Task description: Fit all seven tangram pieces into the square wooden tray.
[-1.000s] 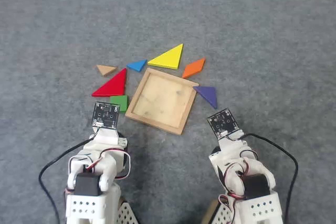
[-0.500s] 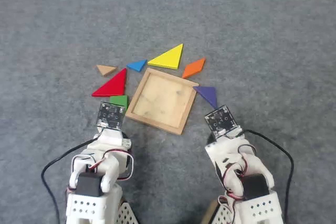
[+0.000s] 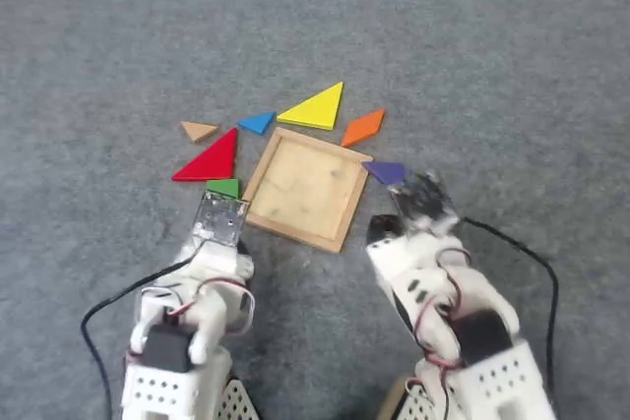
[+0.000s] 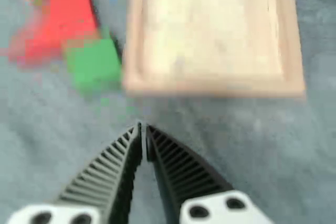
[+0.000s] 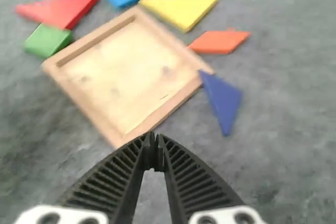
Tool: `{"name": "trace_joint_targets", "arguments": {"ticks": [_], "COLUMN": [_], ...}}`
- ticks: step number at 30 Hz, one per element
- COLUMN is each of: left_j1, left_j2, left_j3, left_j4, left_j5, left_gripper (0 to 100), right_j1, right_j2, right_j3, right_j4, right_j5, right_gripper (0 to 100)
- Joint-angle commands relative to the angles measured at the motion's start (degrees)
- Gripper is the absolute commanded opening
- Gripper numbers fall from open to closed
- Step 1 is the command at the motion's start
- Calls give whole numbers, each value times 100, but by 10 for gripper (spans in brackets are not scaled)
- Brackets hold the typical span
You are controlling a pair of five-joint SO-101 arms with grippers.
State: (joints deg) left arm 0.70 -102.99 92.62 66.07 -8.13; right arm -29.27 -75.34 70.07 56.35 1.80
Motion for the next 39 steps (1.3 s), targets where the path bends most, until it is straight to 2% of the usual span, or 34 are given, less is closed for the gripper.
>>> {"name": "trace_joint_targets", "arguments": {"ticks": [1, 4, 7, 10, 14, 19, 22, 26, 33, 36, 39], "left_j1": [-809, -1213, -1222, -1222, -1196, -1055, -1073, -1073, -1178, -1292, -1371], "left_j2": [-105, -70, 396, 1582, 3974, 6919, 8325, 9732, 11376, 11965, 12457], "left_j3": [-813, -1138, -1534, -2105, -3310, -4954, -5868, -6809, -7996, -8479, -8936], "left_j4": [-1266, -1864, -1697, -1662, -1503, -633, -369, -114, -105, -97, -97], "left_j5": [-1486, -1310, -1310, -1327, -1389, -2593, -2848, -2875, -2840, -2347, -1081], "left_gripper": [15, 17, 59, 79, 85, 186, 242, 247, 248, 249, 247], "right_j1": [-268, -347, -321, -303, -101, 84, 75, 75, 75, 75, 75], "right_j2": [1982, 3266, 4286, 4892, 5007, 5007, 5007, 5007, 5007, 5007, 5007], "right_j3": [-1389, -1952, -1987, -1996, -1978, -1837, -1811, -1811, -1811, -1811, -1811], "right_j4": [-75, -576, -1341, -1464, -1420, -1473, -1473, -1481, -1481, -1481, -1543], "right_j5": [211, 193, 193, 220, 220, 220, 220, 220, 220, 220, 220], "right_gripper": [10, 10, 9, 9, 9, 9, 9, 9, 9, 9, 9]}}
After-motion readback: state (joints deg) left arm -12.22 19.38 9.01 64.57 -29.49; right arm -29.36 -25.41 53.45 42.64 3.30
